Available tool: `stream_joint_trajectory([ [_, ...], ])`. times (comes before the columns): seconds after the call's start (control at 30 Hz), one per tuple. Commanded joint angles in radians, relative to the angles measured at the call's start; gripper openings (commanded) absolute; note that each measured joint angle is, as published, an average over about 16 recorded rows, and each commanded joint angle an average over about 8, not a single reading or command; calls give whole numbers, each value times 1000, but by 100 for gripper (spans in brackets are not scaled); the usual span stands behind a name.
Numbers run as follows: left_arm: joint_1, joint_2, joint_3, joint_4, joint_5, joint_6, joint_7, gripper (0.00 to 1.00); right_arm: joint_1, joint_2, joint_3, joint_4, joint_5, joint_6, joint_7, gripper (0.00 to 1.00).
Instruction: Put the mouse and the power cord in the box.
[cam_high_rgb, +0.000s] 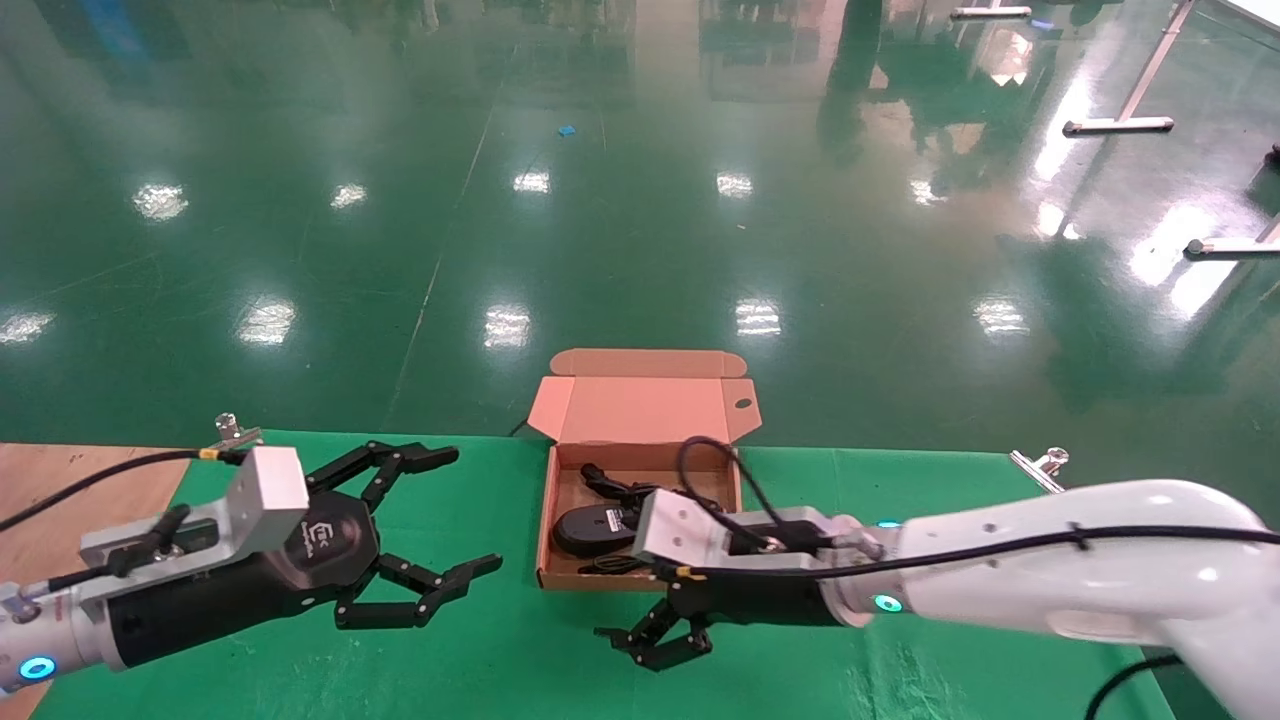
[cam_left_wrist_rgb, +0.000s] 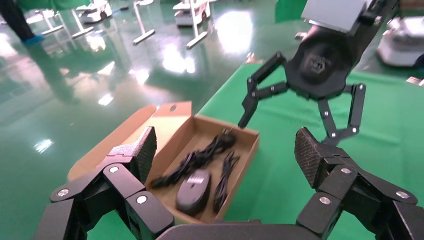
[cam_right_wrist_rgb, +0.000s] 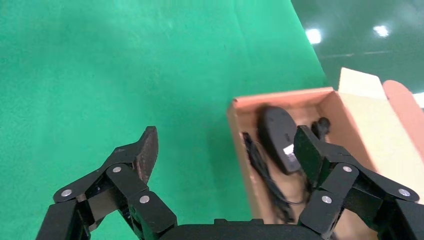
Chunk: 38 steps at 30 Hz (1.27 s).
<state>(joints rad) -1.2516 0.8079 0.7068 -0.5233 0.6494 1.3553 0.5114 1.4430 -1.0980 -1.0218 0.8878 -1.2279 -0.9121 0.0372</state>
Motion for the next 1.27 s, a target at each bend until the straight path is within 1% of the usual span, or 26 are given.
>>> stream_joint_trajectory([
  [0.03,9,-10,-21,-38,4,7,-35,100,-19,25,39,21,26,-30,8,100],
  [1.13,154,-171,-370,-660,70,122,-606,100,-336,444,678,362,454,-533,137,100],
  [1.27,164,-183,-397,-706,75,130,-649,100,-358,473,721,385,483,-567,146,100],
])
